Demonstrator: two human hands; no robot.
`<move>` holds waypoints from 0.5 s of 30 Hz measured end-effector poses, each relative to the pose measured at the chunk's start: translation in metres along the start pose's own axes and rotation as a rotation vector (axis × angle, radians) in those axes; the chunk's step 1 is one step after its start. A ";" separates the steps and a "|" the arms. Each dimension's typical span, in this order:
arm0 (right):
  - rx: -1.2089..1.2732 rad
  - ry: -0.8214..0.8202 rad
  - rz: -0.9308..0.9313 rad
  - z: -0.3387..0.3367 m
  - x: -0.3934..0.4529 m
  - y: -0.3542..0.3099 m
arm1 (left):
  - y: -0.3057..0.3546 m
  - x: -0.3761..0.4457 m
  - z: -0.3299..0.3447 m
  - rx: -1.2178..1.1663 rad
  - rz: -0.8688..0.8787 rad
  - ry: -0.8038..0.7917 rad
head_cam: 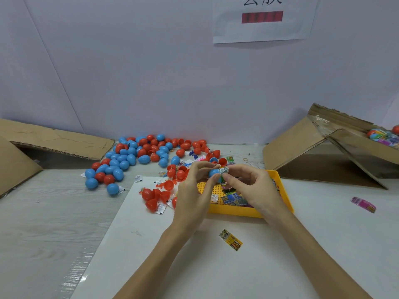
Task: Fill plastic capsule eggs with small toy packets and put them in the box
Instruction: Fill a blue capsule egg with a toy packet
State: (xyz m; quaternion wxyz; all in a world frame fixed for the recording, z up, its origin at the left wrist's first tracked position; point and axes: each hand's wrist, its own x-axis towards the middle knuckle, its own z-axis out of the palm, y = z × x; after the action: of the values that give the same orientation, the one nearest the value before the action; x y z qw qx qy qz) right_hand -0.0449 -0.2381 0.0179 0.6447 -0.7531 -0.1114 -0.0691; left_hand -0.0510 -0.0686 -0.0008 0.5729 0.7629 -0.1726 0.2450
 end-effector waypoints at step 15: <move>0.517 -0.018 0.282 0.010 -0.008 -0.008 | -0.001 -0.003 0.002 0.131 0.102 -0.041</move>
State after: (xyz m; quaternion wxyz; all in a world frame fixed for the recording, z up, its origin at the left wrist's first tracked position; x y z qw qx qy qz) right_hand -0.0549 -0.2277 0.0219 0.8175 -0.5724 -0.0252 0.0587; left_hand -0.0527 -0.0700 -0.0041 0.5047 0.7938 -0.2066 0.2691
